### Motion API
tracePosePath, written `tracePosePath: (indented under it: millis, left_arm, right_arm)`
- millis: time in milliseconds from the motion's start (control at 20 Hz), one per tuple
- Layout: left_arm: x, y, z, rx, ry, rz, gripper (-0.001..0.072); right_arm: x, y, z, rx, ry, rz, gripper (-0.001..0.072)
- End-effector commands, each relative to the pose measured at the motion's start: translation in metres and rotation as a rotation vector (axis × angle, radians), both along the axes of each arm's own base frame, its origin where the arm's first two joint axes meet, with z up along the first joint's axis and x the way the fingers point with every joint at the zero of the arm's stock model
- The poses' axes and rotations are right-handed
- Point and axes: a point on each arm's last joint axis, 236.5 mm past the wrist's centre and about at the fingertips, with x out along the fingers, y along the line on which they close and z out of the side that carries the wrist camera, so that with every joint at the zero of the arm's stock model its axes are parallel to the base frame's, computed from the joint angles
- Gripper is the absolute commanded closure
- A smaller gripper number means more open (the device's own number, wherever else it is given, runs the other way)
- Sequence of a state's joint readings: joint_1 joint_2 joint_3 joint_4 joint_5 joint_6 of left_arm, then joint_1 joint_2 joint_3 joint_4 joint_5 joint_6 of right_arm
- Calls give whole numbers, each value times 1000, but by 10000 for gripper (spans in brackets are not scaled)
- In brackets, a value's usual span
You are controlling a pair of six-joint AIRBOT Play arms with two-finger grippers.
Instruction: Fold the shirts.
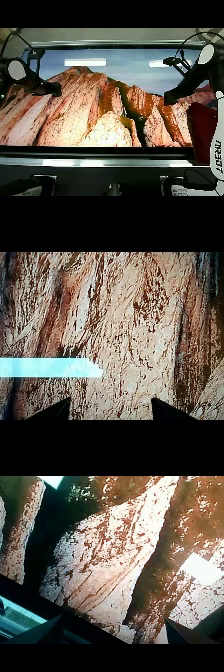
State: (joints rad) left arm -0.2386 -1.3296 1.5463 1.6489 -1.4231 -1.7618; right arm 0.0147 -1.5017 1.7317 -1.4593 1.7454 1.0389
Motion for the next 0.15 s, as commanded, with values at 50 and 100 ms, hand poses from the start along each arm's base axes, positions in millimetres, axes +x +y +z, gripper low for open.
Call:
tracePosePath:
  millis: [50,100]
  left_arm:
    - [0,0,0,-1,-1,1,86]
    - [0,0,0,-1,-1,1,86]
  right_arm:
    - [0,1,0,0,-2,1,25]
    - [0,1,0,0,-2,1,25]
